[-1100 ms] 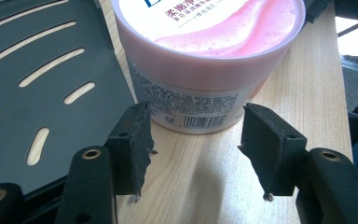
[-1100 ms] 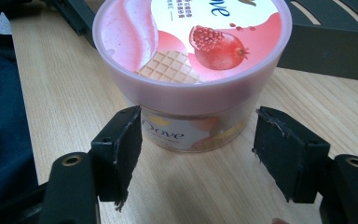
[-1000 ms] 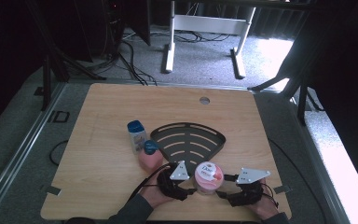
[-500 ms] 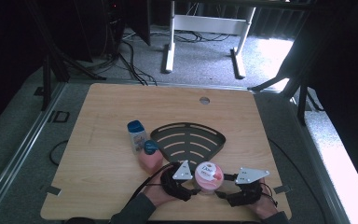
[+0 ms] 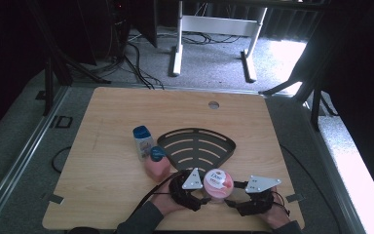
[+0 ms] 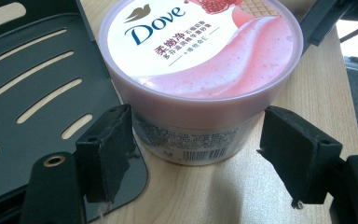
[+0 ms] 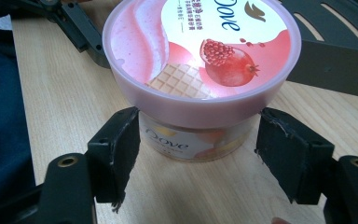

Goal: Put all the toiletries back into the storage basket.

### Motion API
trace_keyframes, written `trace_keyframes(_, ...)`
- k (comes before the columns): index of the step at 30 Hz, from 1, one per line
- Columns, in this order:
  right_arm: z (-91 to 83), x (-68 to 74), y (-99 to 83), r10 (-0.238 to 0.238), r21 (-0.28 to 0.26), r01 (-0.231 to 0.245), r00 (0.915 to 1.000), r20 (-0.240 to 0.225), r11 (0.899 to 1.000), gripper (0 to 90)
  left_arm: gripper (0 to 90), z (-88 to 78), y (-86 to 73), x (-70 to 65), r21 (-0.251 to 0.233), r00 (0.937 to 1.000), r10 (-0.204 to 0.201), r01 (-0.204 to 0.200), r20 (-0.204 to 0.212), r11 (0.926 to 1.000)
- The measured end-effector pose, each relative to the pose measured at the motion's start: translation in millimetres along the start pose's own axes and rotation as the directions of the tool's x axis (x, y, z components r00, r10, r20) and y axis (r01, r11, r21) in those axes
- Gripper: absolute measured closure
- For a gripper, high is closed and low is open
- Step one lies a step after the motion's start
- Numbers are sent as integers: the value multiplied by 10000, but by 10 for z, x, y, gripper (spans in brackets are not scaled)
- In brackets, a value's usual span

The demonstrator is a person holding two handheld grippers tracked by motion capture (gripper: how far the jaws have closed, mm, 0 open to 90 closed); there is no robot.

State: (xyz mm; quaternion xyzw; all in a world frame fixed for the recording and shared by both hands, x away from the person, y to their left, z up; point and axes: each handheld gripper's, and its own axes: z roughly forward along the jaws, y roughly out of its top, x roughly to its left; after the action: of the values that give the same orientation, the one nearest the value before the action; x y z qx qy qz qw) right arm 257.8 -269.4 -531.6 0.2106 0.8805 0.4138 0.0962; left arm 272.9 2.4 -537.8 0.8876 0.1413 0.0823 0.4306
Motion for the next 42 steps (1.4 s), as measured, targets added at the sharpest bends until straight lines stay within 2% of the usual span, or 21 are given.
trace_keyframes(1,0,6,6,-28,20,28,10000,48,10000,301,265,-3,2,14,-36,9999,-133,134,94,9999)
trace_keyframes(23,3,21,24,-77,119,75,9998,157,9999,295,266,-4,18,-19,74,9998,-183,184,-100,9998)
trace_keyframes(42,-37,9,63,-77,43,76,9998,171,10000,288,269,-46,100,-17,202,9998,-31,35,-197,9998)
